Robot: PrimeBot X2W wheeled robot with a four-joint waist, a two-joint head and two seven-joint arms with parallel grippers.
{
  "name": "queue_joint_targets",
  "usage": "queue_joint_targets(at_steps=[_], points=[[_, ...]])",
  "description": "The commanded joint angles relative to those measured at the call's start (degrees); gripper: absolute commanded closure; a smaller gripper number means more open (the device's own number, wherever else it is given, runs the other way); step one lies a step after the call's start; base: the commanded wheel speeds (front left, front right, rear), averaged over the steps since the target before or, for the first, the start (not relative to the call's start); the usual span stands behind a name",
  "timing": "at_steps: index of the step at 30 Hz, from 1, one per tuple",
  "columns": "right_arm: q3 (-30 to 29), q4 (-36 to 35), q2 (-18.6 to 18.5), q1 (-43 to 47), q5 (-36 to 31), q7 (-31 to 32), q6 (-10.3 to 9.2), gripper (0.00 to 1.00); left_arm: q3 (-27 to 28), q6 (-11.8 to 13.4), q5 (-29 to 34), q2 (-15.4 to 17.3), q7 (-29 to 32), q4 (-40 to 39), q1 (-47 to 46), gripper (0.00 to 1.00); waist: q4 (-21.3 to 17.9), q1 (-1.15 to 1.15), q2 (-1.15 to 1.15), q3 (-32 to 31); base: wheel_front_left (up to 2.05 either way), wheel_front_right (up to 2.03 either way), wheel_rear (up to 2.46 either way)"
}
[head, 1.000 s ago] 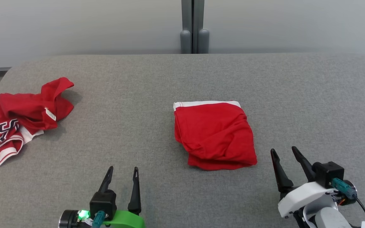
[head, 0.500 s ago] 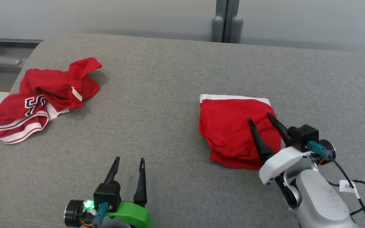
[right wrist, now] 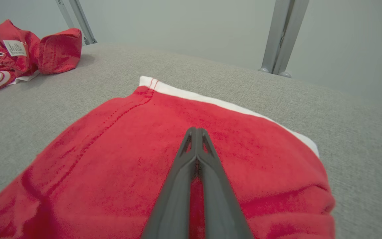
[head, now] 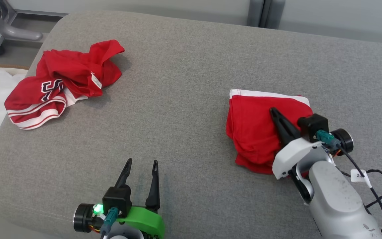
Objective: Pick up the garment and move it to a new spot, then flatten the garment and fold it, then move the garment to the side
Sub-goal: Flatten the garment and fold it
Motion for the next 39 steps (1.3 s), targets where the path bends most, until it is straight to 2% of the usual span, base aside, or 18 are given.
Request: queue_joint_targets(at_steps=[1, 11, 18, 30, 35, 38, 39], points=[[1.12, 0.31, -0.59, 1.84, 0.2, -0.11, -0.09, 1.0, -0.21, 0.32, -0.27, 0.18, 0.05, -0.22, -0.97, 0.0, 0.21, 0.0, 0.0, 0.2, 0.0, 0.0, 0.0], [8.76, -4.91, -2.68, 9.73, 2.78, -0.11, -0.09, 1.0, -0.75, 0.13, -0.64, 0.19, 0.05, -1.06, -1.43, 0.0, -0.66, 0.0, 0.0, 0.28, 0.0, 0.0, 0.0], [15.43, -5.82, -3.62, 9.99, 5.39, -0.11, -0.09, 1.0, -0.64, -0.17, -0.77, 0.19, 0.05, -0.65, -1.4, 0.0, -1.13, 0.0, 0.0, -0.21, 0.0, 0.0, 0.0], [28.28, 0.01, -3.41, 8.59, 12.88, -0.05, -0.05, 1.0, 0.54, -0.15, -0.16, 0.19, 0.05, -0.48, 0.58, 0.0, -1.3, 0.0, 0.0, -2.55, 0.0, 0.0, 0.0], [29.92, -4.49, -4.54, 7.87, 16.49, -0.07, -0.09, 1.0, 1.85, -0.4, 0.48, 0.2, 0.06, -0.63, 1.24, 0.0, -3.73, 0.0, 0.0, -4.08, 0.0, 0.0, 0.0], [27.33, -7.64, -5.33, 8.5, 17.19, -0.09, -0.09, 1.0, 2.34, -0.63, 0.88, 0.19, 0.05, -0.67, 1.57, 0.0, -5.53, 0.0, 0.0, -5.08, 0.0, 0.0, 0.0], [25.29, -9.01, -5.43, 8.96, 17.02, -0.11, -0.09, 0.96, 2.55, -0.66, 1.05, 0.19, 0.06, -0.72, 1.49, 0.0, -6.22, 0.0, 0.0, -5.4, 0.0, 0.0, 0.0]])
